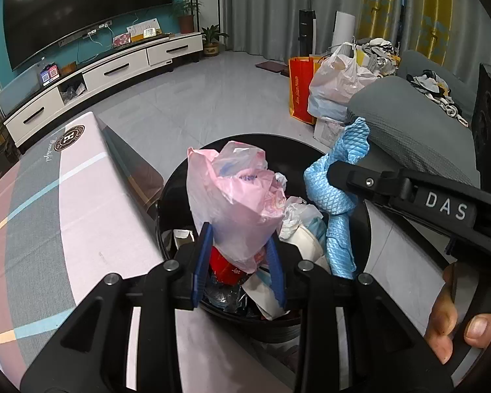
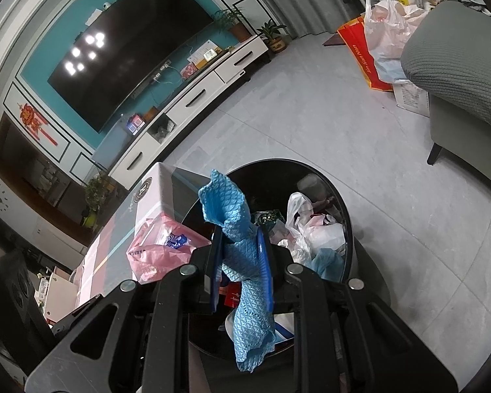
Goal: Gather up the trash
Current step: 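Lower the rag and pink bag into the bin and push them down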
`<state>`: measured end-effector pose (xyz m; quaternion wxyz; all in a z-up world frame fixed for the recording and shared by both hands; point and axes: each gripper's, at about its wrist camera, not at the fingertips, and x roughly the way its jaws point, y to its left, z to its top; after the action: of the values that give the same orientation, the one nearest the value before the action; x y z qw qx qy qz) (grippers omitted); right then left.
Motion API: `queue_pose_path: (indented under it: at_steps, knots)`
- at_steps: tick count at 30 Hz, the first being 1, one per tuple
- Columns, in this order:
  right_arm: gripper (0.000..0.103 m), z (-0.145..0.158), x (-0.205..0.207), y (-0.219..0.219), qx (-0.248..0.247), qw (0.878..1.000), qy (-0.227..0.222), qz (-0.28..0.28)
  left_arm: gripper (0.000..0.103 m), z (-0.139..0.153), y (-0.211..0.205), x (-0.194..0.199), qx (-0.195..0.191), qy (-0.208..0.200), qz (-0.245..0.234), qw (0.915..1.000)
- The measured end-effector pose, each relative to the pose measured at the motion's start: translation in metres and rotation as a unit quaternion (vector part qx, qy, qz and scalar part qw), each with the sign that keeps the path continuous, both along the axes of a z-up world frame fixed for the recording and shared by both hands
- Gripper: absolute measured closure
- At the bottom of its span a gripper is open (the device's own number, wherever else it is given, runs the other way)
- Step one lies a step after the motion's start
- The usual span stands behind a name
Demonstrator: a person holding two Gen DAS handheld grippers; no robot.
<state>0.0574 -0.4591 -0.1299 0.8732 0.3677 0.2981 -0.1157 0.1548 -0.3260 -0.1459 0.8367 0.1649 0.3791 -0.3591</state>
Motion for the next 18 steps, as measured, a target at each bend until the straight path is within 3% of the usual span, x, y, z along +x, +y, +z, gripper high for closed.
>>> queue_pose_path:
  at_steps: [18]
  knots:
    - [0.082,-0.0014,0.0023,0.0008,-0.007,1.000,0.015,-0.003,0.069,-0.0041,-0.0078,0.0019,0.021,0.002,-0.003,0.9998]
